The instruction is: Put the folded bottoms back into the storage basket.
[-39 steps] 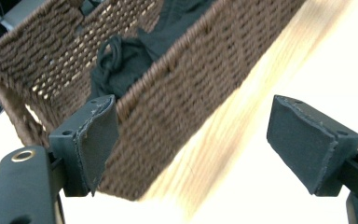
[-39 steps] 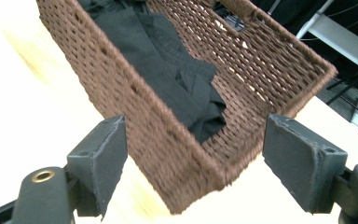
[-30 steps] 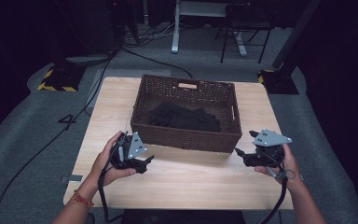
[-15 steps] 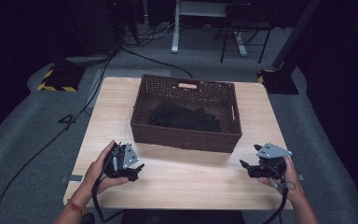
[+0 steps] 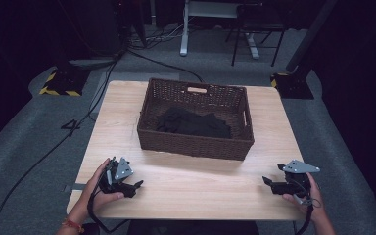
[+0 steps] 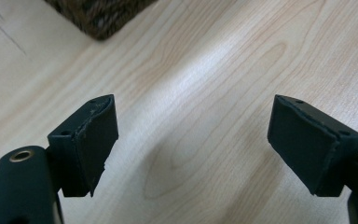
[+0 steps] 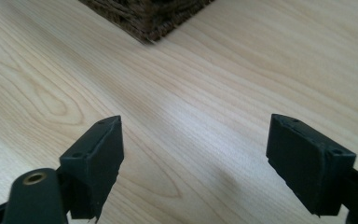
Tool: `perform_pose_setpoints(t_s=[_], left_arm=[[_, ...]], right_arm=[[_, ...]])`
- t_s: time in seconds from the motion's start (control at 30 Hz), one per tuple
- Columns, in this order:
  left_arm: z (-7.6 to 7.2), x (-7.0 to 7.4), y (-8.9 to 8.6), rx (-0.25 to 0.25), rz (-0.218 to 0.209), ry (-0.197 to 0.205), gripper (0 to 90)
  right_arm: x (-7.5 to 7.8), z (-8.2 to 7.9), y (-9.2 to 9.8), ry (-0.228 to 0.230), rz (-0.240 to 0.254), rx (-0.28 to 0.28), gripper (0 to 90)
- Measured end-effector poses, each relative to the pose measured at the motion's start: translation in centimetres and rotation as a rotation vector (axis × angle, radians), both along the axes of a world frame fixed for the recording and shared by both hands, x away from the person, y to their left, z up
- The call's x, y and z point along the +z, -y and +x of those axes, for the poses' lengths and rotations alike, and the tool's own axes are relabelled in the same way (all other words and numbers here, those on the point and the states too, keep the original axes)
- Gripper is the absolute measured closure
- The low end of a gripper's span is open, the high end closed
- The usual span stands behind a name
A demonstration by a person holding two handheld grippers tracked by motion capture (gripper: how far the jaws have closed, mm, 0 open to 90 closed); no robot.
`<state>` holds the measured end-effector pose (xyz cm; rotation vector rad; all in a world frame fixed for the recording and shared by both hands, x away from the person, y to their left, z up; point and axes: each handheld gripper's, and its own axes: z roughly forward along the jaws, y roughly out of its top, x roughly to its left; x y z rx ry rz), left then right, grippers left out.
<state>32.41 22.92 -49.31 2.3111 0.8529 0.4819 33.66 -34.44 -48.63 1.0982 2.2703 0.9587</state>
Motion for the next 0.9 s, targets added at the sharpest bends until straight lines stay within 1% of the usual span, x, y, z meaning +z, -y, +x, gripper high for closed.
perform_pose_setpoints(t_s=[0.03,0.1,0.13,0.2,0.23,0.27,0.3,0.33,0.37,0.53,0.9], left_arm=[[0.1,-0.2,-0.1,0.006,-0.004,-0.009,16.6],[0.2,-0.7,-0.7,0.032,-0.047,-0.032,16.1],[0.3,-0.8,-1.0,0.040,-0.064,-0.041,16.1],[0.3,-0.9,-1.4,0.054,-0.083,-0.046,16.1],[0.3,-1.1,-1.7,0.061,-0.102,-0.057,16.1],[0.4,-1.1,-1.9,0.069,-0.119,-0.071,16.2],[0.3,-1.1,-1.9,0.073,-0.114,-0.065,16.4],[0.3,-1.2,-1.9,0.076,-0.119,-0.067,16.3],[0.3,-1.1,-1.9,0.074,-0.115,-0.065,16.3],[0.2,-1.2,-1.9,0.082,-0.118,-0.068,16.2],[0.3,-1.2,-1.9,0.083,-0.118,-0.068,16.1]], right_arm=[[-0.2,0.1,0.1,-0.005,0.001,-0.004,19.7],[-0.6,0.3,0.3,-0.016,0.018,-0.011,19.8],[-0.8,0.4,0.3,-0.021,0.016,-0.011,19.8],[-1.2,0.4,0.4,-0.026,0.022,-0.016,19.8],[-1.3,0.5,0.5,-0.030,0.020,-0.019,19.7],[-1.5,0.6,0.5,-0.033,0.006,-0.029,18.4],[-1.6,0.6,0.6,-0.034,0.022,-0.036,18.2],[-1.7,0.6,0.7,-0.042,0.043,-0.038,18.1],[-1.8,0.7,0.8,-0.054,0.059,-0.041,17.7],[-1.8,0.8,0.7,-0.060,0.058,-0.049,15.1],[-1.8,0.8,0.7,-0.060,0.057,-0.049,15.1]])
